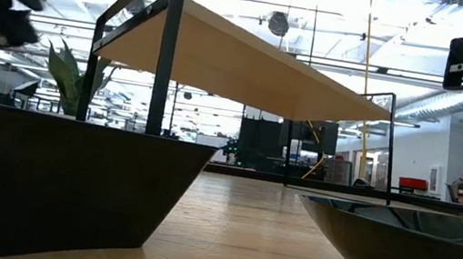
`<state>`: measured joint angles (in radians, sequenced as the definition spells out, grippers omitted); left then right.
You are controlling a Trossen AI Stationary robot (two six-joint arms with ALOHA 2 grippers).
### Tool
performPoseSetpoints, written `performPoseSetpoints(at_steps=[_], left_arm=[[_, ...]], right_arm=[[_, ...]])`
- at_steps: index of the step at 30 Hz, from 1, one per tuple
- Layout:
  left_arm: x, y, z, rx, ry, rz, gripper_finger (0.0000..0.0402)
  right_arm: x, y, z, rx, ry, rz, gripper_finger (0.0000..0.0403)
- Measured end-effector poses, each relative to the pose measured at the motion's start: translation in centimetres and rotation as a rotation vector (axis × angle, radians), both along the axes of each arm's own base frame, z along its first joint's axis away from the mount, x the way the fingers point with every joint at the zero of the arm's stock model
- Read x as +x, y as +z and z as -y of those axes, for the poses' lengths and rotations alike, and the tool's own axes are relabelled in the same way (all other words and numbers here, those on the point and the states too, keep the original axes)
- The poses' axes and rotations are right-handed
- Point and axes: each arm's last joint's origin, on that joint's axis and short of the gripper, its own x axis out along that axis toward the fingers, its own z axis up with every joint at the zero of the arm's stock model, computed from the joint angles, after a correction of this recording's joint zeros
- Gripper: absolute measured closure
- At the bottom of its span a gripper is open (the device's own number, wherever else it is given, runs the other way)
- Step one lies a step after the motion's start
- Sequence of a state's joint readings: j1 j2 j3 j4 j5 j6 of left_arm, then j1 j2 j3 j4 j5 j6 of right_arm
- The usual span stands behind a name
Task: Pick & Place Mini shaped plates
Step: Put the distorted square plate on the shelf
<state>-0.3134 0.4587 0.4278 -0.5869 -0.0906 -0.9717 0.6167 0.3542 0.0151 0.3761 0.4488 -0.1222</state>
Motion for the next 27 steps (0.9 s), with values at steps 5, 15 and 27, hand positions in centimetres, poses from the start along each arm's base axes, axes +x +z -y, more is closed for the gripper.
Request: performPoseSetpoints(at_steps=[5,15,27], left_arm=[[2.0,0.0,2.8,-0.219,-0.048,-0.335,0.0193],[8.2,4.0,14.2,-0.231,-0.114,-0.749,0.0193],[7.9,-1.6,18.8,0.048,0.248,-1.013,0.0193]], right_arm=[[0.0,0.2,0.0,-0.032,-0.001,0.022,0.0403],[-0.1,1.3,0.1,-0.048,-0.007,0.13,0.0403],[-0.1,1.1,0.0,-0.093,-0.007,0.121,0.0403]])
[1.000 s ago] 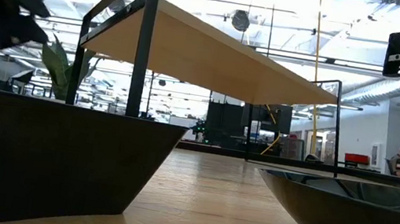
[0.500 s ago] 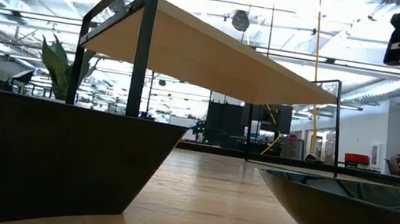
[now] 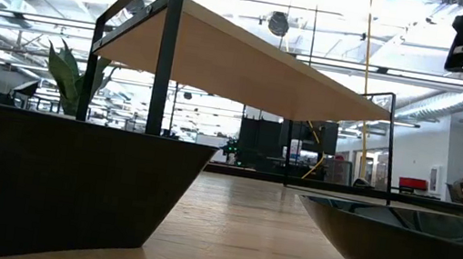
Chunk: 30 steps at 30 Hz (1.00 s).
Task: Pick & Place Mini shaped plates
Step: Put the distorted square plate on the shelf
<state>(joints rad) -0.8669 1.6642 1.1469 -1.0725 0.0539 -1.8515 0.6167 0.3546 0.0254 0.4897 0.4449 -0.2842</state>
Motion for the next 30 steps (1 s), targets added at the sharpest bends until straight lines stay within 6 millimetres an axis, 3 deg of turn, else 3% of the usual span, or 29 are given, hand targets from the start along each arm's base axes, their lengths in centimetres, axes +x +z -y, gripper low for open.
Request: performPoseSetpoints(at_steps=[12,18,24,30], left_arm=[[-1.9,-1.0,-0.3,0.112,-0.004,-0.15,0.0192],[-2.2,-3.1,-0.3,0.027,-0.051,-0.066,0.0192],[-3.2,-4.8,-1.5,0.043,-0.073,-0.149,0.0192],[-3.4,-4.8,-1.7,0.025,-0.075,-0.158,0.0195]], right_arm=[[0.0,0.3,0.0,-0.02,-0.005,0.035,0.0403],[0.0,0.0,0.0,0.01,0.001,0.002,0.0403],[0.0,0.1,0.0,0.021,0.003,0.003,0.0403],[0.0,0.1,0.0,0.04,0.005,0.0,0.0403]])
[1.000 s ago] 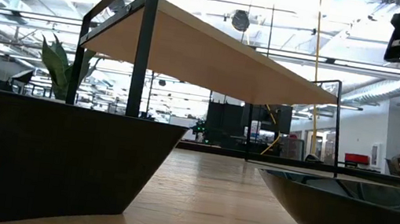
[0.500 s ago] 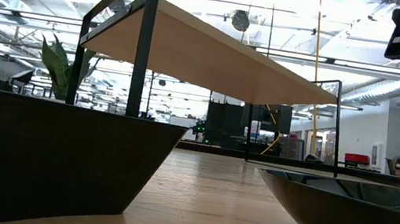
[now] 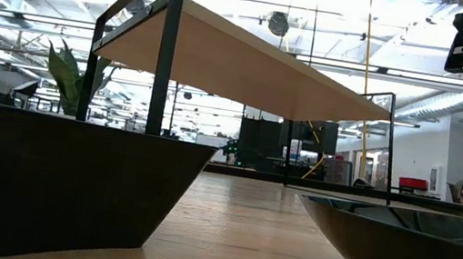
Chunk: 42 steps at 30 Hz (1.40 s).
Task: Pick & Place Mini shaped plates
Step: Put the distorted square plate on the shelf
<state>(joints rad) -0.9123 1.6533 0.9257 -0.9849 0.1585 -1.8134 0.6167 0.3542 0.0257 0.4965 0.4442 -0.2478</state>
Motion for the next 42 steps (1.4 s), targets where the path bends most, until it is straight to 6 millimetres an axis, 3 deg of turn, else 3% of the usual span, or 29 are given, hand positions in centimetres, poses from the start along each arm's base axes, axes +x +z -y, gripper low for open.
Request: performPoseSetpoints(at_steps=[9,17,25,32,42], left_arm=[[0.3,1.8,-0.2,-0.047,0.042,0.139,0.0263],[0.3,1.8,-0.3,-0.022,-0.013,0.175,0.0305],[0.3,1.7,-0.3,-0.005,-0.01,0.197,0.0309],[-0.5,0.2,-1.2,0.003,-0.012,0.142,0.0309],[-0.4,0.1,-1.1,-0.01,-0.011,0.153,0.0309]], right_arm=[[0.0,-0.1,0.0,0.019,0.003,-0.015,0.0403],[0.0,-0.2,0.0,0.017,0.003,-0.018,0.0403],[0.0,-0.2,0.0,0.016,0.003,-0.02,0.0403],[0.0,-0.2,0.0,0.015,0.003,-0.021,0.0403],[0.0,-0.2,0.0,0.016,0.003,-0.02,0.0403]])
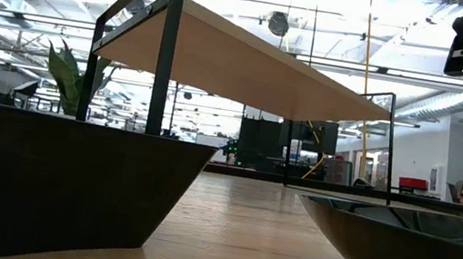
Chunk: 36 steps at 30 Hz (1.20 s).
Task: Pick & Place Mini shaped plates
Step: Put the distorted square plate on the shelf
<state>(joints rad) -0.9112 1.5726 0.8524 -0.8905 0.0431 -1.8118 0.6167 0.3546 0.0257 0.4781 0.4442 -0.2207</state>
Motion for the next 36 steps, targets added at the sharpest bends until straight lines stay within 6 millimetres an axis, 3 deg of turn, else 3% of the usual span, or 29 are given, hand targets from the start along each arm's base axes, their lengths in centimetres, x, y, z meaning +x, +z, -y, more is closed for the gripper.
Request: performPoseSetpoints(at_steps=[22,29,36], left_arm=[[0.0,0.1,0.1,-0.023,0.025,-0.015,0.0311],[0.2,0.1,0.3,-0.048,0.026,-0.007,0.0388],[0.0,1.4,0.1,-0.088,0.052,0.031,0.0394]], right_arm=[[0.0,0.0,0.0,0.0,0.0,-0.001,0.0403],[0.0,0.0,0.0,0.0,0.0,-0.001,0.0403],[0.0,0.0,0.0,-0.001,0.0,-0.001,0.0403]])
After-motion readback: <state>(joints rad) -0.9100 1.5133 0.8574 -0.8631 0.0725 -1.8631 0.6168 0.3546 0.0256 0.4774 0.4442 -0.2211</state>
